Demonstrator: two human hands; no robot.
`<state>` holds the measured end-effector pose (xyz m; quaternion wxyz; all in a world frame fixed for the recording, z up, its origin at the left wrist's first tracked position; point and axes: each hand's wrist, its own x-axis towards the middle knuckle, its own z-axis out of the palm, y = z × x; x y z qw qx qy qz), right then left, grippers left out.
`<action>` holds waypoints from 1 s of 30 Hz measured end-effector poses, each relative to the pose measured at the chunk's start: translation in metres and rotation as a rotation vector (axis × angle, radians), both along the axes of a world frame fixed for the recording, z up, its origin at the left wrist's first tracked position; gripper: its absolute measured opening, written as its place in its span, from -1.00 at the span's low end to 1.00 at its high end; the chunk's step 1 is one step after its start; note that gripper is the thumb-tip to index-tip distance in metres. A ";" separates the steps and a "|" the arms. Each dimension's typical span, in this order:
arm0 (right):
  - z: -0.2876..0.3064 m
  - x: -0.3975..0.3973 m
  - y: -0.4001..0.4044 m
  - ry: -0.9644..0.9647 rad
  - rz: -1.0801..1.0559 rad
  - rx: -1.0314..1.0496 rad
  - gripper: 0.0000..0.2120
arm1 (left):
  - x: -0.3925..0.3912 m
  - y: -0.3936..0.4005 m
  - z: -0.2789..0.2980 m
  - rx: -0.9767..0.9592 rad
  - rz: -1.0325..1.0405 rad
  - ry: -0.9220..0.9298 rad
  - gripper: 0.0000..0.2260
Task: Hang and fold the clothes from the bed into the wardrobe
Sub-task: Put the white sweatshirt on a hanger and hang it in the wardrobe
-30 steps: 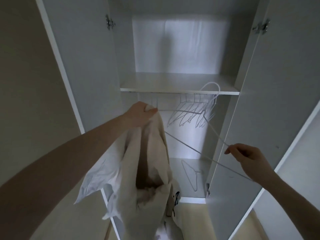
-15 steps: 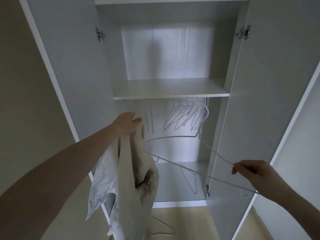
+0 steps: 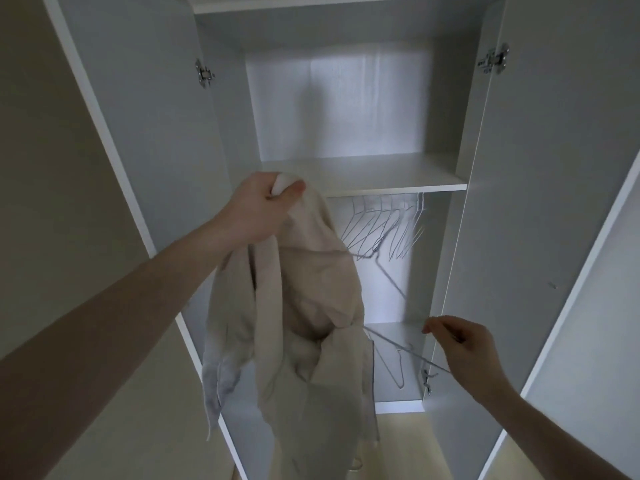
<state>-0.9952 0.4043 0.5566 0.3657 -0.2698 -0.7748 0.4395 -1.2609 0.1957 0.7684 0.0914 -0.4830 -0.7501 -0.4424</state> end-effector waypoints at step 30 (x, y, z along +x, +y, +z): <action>-0.047 0.004 0.031 0.225 0.294 -0.991 -0.54 | -0.026 0.049 -0.016 -0.344 -0.105 0.411 -0.72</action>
